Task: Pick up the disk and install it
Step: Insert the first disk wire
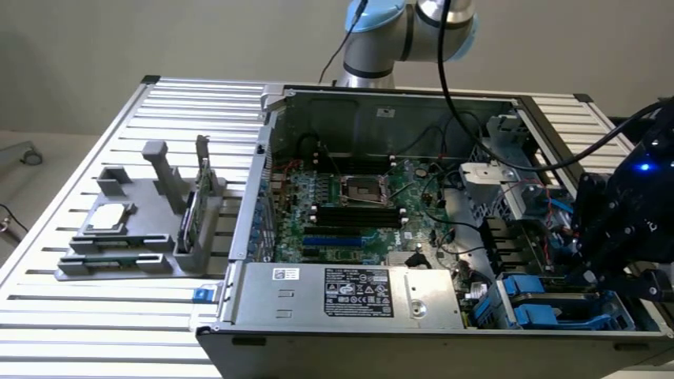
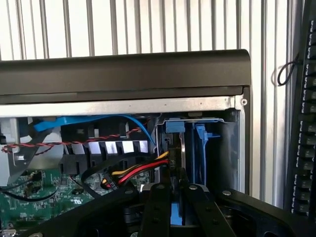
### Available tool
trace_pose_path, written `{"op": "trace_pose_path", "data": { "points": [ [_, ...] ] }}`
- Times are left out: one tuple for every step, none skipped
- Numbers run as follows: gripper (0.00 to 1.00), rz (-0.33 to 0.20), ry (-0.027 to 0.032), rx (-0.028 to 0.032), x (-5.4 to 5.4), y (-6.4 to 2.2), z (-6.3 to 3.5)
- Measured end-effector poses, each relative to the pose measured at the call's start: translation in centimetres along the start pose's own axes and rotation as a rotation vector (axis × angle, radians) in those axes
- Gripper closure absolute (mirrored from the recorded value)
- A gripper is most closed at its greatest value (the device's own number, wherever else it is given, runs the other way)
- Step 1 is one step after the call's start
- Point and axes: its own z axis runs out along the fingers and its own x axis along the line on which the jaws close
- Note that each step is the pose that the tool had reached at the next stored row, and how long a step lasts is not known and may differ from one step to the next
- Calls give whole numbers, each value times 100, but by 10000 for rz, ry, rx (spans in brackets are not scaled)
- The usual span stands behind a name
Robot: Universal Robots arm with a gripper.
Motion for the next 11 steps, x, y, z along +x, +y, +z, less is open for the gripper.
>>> {"op": "trace_pose_path", "data": {
  "points": [
    [84, 11, -3, 2, 0, 1, 4],
    [84, 21, -7, 5, 0, 1, 6],
    [84, 30, -10, 7, 1, 1, 9],
    [84, 40, -14, 10, 2, 2, 11],
    [84, 51, -16, 14, 4, 2, 12],
    [84, 60, -20, 16, 7, 2, 12],
    [84, 71, -24, 18, 12, 2, 12],
    [84, 81, -25, 20, 20, 1, 13],
    [84, 93, -29, 21, 28, 1, 13],
    [84, 101, -32, 22, 35, 2, 13],
    [84, 105, -32, 22, 39, 6, 14]
  ]
}}
